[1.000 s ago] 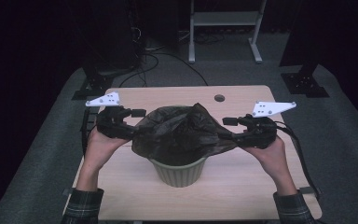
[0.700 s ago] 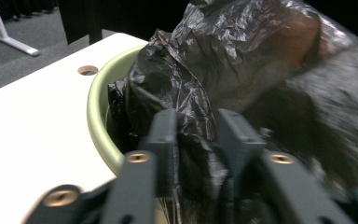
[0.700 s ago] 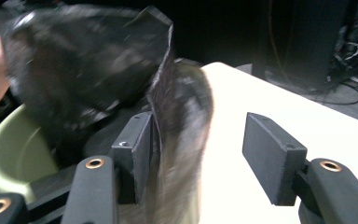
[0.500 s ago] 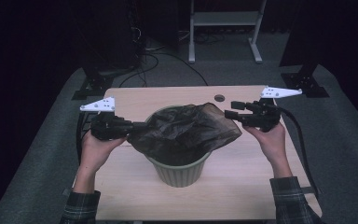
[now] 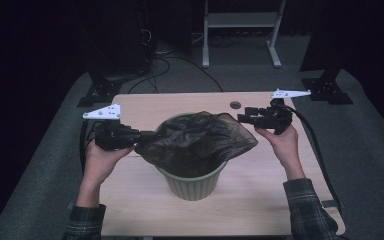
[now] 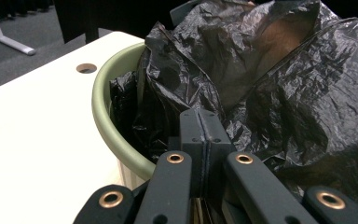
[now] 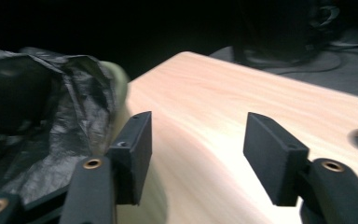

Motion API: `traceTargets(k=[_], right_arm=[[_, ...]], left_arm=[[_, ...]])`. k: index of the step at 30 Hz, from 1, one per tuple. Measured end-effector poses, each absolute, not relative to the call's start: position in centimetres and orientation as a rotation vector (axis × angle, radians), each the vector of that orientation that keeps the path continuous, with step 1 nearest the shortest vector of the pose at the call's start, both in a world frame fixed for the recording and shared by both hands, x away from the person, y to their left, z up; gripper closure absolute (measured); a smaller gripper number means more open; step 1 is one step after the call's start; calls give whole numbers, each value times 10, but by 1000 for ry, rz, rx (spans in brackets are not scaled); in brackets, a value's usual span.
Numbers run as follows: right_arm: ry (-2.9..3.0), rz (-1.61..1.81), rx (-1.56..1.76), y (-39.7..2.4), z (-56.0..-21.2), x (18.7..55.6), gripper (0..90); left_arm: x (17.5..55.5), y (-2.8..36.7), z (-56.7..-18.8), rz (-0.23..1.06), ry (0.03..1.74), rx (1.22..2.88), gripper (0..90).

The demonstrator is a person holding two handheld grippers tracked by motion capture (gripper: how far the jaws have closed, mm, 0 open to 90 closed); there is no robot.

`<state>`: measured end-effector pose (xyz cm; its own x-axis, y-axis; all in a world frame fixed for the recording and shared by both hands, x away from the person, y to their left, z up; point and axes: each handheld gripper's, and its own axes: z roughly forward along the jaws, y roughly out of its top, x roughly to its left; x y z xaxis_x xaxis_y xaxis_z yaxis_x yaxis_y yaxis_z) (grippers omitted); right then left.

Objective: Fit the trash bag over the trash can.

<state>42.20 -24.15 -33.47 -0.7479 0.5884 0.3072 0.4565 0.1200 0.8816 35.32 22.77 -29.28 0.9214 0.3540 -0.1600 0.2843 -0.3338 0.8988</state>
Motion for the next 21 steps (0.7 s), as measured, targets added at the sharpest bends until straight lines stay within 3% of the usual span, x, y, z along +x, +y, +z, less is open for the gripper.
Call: traceTargets(k=[8,17,21], right_arm=[[2356,1807,916,-221,-338,401,314],[2404,1843,863,-209,-336,394,287],[2415,1783,847,-201,-332,394,316]], left_arm=[[351,229,-292,78,460,1936,895],[351,228,-294,69,453,1945,895],[351,229,-295,68,452,1943,895]])
